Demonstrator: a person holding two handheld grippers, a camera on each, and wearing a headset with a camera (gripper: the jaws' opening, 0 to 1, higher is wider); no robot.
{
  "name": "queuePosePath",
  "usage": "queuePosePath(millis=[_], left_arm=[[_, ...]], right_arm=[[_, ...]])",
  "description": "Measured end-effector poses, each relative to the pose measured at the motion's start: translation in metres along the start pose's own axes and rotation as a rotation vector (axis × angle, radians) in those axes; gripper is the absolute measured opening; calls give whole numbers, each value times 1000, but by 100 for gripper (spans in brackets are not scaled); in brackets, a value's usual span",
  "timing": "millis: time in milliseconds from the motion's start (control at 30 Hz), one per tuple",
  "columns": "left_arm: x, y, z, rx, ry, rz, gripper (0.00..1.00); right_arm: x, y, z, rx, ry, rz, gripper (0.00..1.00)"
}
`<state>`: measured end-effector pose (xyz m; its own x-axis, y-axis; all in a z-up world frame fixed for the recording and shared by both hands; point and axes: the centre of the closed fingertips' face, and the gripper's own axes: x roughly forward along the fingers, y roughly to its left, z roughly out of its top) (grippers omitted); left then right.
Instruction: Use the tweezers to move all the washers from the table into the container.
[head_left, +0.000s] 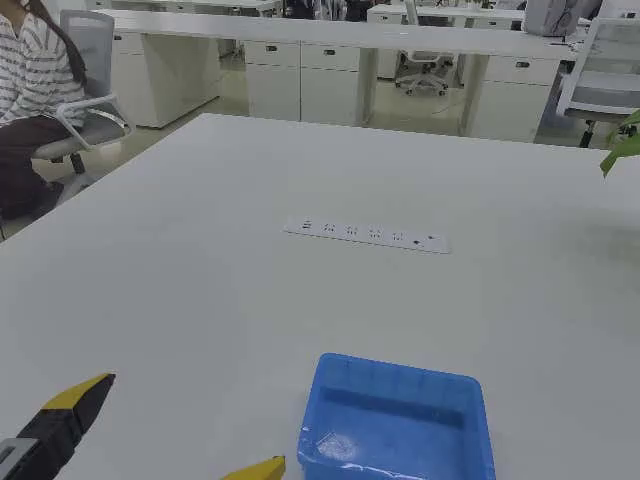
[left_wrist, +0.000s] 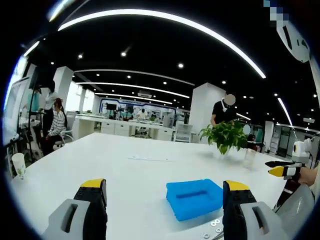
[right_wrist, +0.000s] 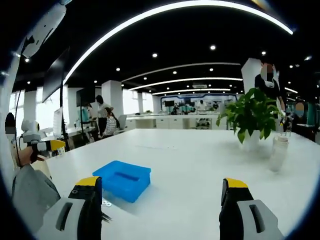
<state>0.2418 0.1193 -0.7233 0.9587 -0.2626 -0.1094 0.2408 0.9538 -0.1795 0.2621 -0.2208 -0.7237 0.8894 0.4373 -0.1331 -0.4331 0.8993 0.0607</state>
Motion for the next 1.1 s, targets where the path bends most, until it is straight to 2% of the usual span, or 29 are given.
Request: queuePosePath(millis=[433, 633, 1100], left_arm=[[-1, -1, 4, -10, -19, -4, 99], [-1, -2, 2, -6, -5, -5, 99], [1, -5, 4, -8, -6, -9, 99]], right_arm=[[0, 1, 3, 15, -10, 1, 99], [0, 2, 3, 14, -5, 7, 99], [0, 1, 4, 12, -9, 0, 99]])
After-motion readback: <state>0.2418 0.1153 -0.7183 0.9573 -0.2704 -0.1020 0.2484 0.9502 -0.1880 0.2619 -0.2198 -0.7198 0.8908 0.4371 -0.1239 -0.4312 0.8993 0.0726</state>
